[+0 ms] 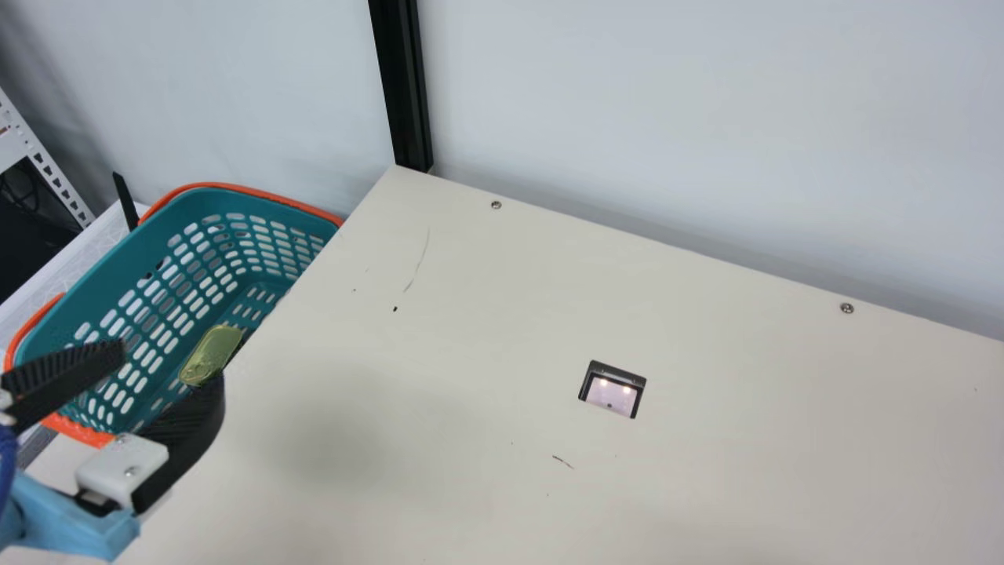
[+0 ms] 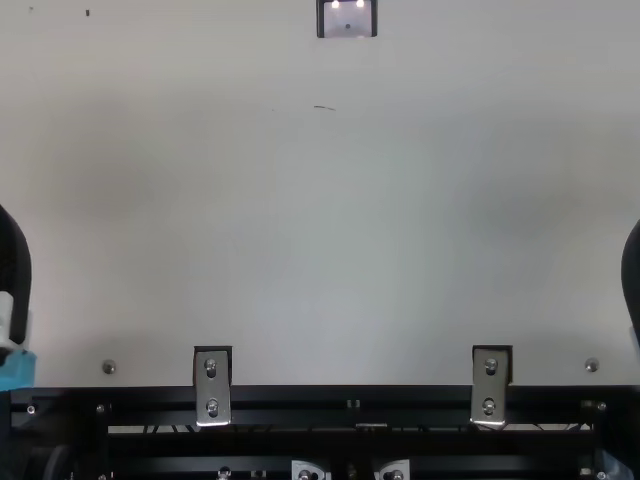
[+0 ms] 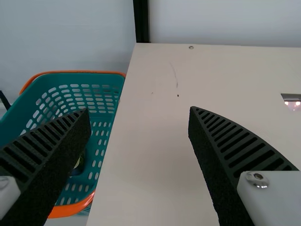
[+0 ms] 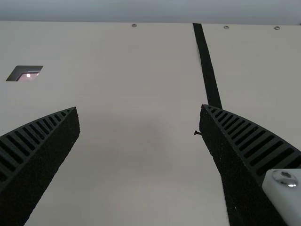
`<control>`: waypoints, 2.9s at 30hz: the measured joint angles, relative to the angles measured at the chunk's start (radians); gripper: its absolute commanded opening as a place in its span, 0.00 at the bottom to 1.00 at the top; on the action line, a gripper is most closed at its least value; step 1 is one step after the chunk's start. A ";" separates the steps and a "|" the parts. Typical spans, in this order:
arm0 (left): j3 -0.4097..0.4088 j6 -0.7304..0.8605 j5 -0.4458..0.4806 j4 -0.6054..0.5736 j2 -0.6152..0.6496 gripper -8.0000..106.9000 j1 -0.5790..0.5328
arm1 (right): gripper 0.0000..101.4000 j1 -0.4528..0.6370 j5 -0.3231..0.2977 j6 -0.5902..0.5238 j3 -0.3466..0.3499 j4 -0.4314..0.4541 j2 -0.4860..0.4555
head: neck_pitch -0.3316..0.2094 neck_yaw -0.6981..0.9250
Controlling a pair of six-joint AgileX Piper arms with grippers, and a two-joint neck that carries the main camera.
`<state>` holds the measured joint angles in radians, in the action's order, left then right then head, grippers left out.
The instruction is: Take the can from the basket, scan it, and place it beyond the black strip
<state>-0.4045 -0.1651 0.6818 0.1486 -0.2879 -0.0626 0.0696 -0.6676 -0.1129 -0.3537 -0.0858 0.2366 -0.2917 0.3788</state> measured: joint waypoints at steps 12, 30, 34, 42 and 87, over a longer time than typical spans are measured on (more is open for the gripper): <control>-0.216 -0.155 -0.006 0.168 -0.291 0.85 -0.016 | 1.00 0.000 0.000 0.000 0.000 -0.002 0.000 | 0.000 0.005; -0.474 0.351 -0.016 -0.247 -0.846 0.85 0.408 | 1.00 0.000 0.000 0.000 0.000 -0.003 0.000 | 0.000 0.000; -0.529 0.515 0.015 -0.344 -0.980 0.85 0.542 | 1.00 0.000 0.000 0.000 0.000 -0.003 0.000 | 0.000 0.005; -0.612 0.721 0.027 -0.332 -1.219 0.85 0.681 | 1.00 0.000 0.000 0.000 0.000 -0.003 0.000 | 0.000 0.000; -0.826 0.611 -0.284 -0.114 -1.956 0.85 0.640 | 1.00 0.000 0.000 0.000 0.000 -0.003 0.000 | 0.000 0.005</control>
<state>-1.2304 0.4458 0.3974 0.0346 -2.2439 0.5778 0.0696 -0.6676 -0.1129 -0.3537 -0.0887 0.2366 -0.2917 0.3839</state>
